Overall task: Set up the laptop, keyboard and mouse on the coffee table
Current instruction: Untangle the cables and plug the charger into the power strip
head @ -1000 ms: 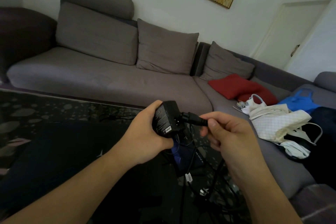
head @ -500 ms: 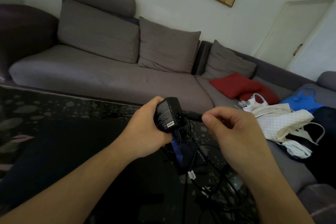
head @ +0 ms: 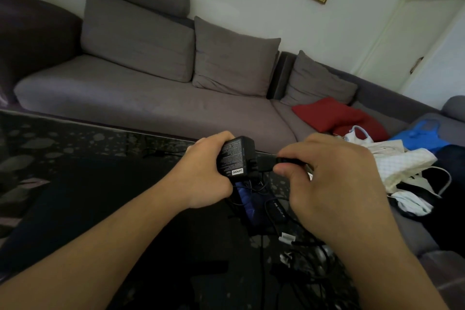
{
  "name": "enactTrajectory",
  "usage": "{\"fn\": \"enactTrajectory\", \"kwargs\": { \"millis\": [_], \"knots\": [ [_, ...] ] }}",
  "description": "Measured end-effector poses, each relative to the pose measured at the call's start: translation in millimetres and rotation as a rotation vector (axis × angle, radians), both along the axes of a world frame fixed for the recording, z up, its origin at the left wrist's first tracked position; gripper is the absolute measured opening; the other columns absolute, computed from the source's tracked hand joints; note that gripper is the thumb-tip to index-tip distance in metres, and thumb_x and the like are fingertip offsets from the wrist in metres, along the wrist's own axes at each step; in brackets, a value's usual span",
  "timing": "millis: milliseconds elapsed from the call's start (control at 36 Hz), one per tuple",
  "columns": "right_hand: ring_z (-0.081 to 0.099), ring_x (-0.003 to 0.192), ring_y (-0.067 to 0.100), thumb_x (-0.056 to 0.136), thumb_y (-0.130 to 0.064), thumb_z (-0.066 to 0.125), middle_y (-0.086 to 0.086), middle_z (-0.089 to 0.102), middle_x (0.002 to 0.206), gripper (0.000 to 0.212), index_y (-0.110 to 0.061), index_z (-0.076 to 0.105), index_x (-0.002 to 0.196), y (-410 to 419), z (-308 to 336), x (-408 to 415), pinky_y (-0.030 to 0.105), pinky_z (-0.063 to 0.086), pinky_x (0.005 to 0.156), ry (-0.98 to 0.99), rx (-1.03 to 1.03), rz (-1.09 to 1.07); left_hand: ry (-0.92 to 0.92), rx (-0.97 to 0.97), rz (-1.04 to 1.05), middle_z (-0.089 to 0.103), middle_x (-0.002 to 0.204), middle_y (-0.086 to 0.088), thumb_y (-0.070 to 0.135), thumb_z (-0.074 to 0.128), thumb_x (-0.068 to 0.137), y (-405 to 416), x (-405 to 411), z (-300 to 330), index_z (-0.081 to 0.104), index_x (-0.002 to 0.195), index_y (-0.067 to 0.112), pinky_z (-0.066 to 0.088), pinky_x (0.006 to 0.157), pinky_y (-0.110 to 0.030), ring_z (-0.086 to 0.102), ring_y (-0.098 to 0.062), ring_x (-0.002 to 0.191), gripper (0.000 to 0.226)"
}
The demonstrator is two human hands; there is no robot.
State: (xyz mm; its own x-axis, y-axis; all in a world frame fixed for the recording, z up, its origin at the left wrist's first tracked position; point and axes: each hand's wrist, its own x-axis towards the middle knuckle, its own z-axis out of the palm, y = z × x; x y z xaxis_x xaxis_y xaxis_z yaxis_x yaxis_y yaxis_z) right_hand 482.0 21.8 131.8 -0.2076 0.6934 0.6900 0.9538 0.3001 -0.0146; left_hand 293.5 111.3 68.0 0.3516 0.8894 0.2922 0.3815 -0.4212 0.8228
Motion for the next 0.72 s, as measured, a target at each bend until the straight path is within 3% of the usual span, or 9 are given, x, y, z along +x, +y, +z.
{"fn": "enactTrajectory", "kwargs": {
  "millis": [167, 278, 417, 500, 556, 611, 722],
  "knots": [
    [0.062, 0.068, 0.012, 0.082, -0.023, 0.086, -0.01, 0.067, 0.072, 0.009, -0.027, 0.08, 0.077, -0.4, -0.7, -1.9, 0.031, 0.052, 0.064, 0.054, -0.124, 0.02, 0.076, 0.039, 0.022, 0.066, 0.099, 0.006, 0.002, 0.079, 0.061, 1.2, 0.3, -1.8, 0.059, 0.104, 0.032, 0.062, 0.074, -0.046, 0.065, -0.013, 0.093, 0.056],
    [0.061, 0.068, 0.011, 0.081, -0.021, 0.087, -0.01, 0.066, 0.072, 0.011, -0.026, 0.079, 0.075, 4.5, -8.2, -2.2, 0.03, 0.05, 0.063, 0.082, -0.137, -0.005, 0.145, 0.038, 0.025, 0.065, 0.098, 0.01, 0.004, 0.079, 0.064, -1.5, 2.2, -2.4, 0.058, 0.105, 0.035, 0.057, 0.091, -0.044, 0.062, -0.013, 0.098, 0.056],
    [0.053, 0.058, 0.012, 0.073, -0.011, 0.09, -0.007, 0.065, 0.066, 0.018, -0.021, 0.075, 0.067, 8.3, -11.7, -7.4, 0.011, 0.031, 0.06, 0.058, -0.089, -0.06, 0.168, -0.021, 0.047, 0.065, 0.098, 0.01, 0.004, 0.078, 0.063, -4.6, 5.2, -3.8, 0.058, 0.109, 0.034, 0.054, 0.095, -0.045, 0.061, -0.012, 0.098, 0.058],
    [0.051, 0.056, 0.013, 0.073, -0.017, 0.084, -0.006, 0.063, 0.063, 0.014, -0.02, 0.073, 0.064, 8.4, -11.4, -9.1, 0.014, 0.033, 0.057, 0.034, -0.063, -0.033, 0.167, -0.062, 0.057, 0.065, 0.099, 0.009, 0.003, 0.078, 0.063, -4.6, 6.4, -2.9, 0.058, 0.11, 0.032, 0.054, 0.095, -0.046, 0.061, -0.014, 0.098, 0.058],
    [0.054, 0.056, 0.014, 0.071, -0.024, 0.076, -0.006, 0.061, 0.063, 0.01, -0.021, 0.07, 0.063, 8.1, -10.8, -10.6, 0.024, 0.04, 0.054, 0.017, -0.063, -0.017, 0.162, -0.087, 0.059, 0.066, 0.1, 0.006, 0.003, 0.077, 0.062, -4.8, 7.4, -2.1, 0.058, 0.109, 0.031, 0.056, 0.093, -0.046, 0.062, -0.016, 0.097, 0.058],
    [0.057, 0.061, 0.014, 0.076, -0.019, 0.081, -0.007, 0.062, 0.066, 0.015, -0.021, 0.07, 0.065, 11.6, -11.6, -6.9, 0.029, 0.044, 0.06, 0.07, -0.099, -0.02, 0.161, -0.107, 0.068, 0.066, 0.099, 0.005, 0.002, 0.077, 0.061, -5.5, 8.7, -1.5, 0.059, 0.109, 0.03, 0.058, 0.09, -0.046, 0.063, -0.017, 0.096, 0.059],
    [0.058, 0.066, 0.005, 0.077, -0.011, 0.087, -0.01, 0.064, 0.068, 0.021, -0.023, 0.072, 0.067, 15.1, -15.8, 0.4, 0.017, 0.04, 0.065, 0.152, -0.176, -0.021, 0.211, -0.114, 0.086, 0.064, 0.101, 0.007, 0.006, 0.077, 0.061, -6.9, 10.1, -0.7, 0.057, 0.114, 0.03, 0.054, 0.096, -0.046, 0.061, -0.019, 0.098, 0.061]
  ]
}}
